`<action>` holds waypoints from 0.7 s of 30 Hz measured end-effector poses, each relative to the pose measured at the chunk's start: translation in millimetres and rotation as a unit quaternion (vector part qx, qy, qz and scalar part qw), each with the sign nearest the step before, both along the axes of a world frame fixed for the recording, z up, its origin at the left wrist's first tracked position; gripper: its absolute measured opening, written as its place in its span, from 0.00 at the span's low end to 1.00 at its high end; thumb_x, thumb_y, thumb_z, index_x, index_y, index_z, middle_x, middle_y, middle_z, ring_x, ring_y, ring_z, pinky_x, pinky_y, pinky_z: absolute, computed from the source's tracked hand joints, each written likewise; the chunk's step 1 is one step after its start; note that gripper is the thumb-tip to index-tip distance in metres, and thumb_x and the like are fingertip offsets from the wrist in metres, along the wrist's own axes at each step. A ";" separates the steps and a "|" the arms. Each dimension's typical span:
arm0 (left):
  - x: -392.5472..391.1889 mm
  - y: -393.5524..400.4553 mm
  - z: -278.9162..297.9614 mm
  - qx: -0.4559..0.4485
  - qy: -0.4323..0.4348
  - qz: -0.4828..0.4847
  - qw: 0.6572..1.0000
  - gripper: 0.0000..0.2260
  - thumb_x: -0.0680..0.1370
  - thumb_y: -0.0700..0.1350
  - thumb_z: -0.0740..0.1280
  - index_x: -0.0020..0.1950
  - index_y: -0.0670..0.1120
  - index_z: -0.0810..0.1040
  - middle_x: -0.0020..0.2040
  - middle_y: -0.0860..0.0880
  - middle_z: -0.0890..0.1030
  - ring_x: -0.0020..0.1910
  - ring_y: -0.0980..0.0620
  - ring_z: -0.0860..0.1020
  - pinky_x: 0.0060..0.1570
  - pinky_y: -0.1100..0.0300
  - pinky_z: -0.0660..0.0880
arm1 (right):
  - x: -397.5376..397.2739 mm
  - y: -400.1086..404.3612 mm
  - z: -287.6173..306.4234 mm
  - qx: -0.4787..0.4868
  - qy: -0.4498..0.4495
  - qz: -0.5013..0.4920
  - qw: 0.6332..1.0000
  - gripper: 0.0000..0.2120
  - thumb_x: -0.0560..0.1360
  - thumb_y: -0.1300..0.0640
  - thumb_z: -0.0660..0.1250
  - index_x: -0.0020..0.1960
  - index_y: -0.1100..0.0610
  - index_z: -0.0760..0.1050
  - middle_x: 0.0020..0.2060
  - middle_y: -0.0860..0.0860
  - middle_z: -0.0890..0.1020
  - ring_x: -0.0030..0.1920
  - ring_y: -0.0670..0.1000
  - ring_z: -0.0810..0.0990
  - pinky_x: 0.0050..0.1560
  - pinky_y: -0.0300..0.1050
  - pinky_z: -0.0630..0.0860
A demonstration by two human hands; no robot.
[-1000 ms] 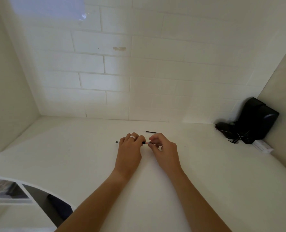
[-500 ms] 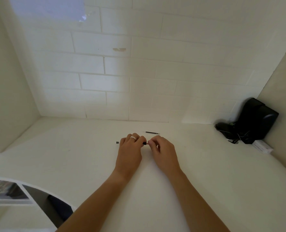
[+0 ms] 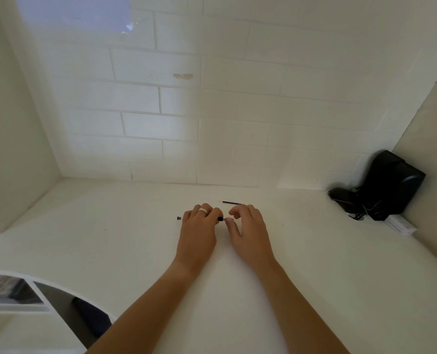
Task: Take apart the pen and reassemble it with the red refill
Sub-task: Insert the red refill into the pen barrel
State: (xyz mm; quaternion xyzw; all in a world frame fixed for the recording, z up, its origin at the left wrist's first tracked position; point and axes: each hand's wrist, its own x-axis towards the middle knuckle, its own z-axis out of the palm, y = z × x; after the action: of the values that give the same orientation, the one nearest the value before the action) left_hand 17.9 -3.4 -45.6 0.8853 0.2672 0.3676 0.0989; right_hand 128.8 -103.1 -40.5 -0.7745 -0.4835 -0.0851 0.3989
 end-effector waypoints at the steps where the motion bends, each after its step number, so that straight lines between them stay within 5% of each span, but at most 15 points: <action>1: 0.2 0.1 0.1 0.002 0.002 0.001 1.000 0.15 0.70 0.31 0.69 0.47 0.51 0.78 0.43 0.54 0.76 0.45 0.52 0.73 0.46 0.60 0.62 | 0.4 0.1 -0.4 -0.004 -0.012 0.007 1.000 0.03 0.77 0.57 0.66 0.50 0.51 0.74 0.47 0.44 0.76 0.49 0.46 0.73 0.50 0.41 0.73; 5: -0.2 0.4 -0.3 0.004 0.003 -0.001 1.000 0.17 0.68 0.29 0.68 0.47 0.50 0.78 0.43 0.54 0.77 0.45 0.52 0.73 0.45 0.60 0.62 | 2.8 1.8 -3.3 -0.023 -0.025 0.000 0.999 0.05 0.79 0.55 0.64 0.47 0.52 0.77 0.45 0.47 0.77 0.46 0.49 0.74 0.49 0.48 0.74; 21: 0.6 1.1 -1.5 0.002 -0.010 -0.004 1.000 0.16 0.69 0.30 0.69 0.48 0.50 0.79 0.44 0.54 0.77 0.46 0.52 0.74 0.46 0.61 0.60 | 1.2 0.9 -2.3 -0.036 -0.028 0.003 0.999 0.06 0.81 0.52 0.61 0.48 0.51 0.75 0.43 0.46 0.77 0.44 0.50 0.73 0.47 0.48 0.74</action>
State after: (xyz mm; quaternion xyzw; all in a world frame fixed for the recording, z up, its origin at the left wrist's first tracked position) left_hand 18.6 -2.3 -47.1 0.8826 0.2624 0.3766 0.1012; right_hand 130.0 -102.2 -42.8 -0.7843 -0.4994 -0.0886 0.3572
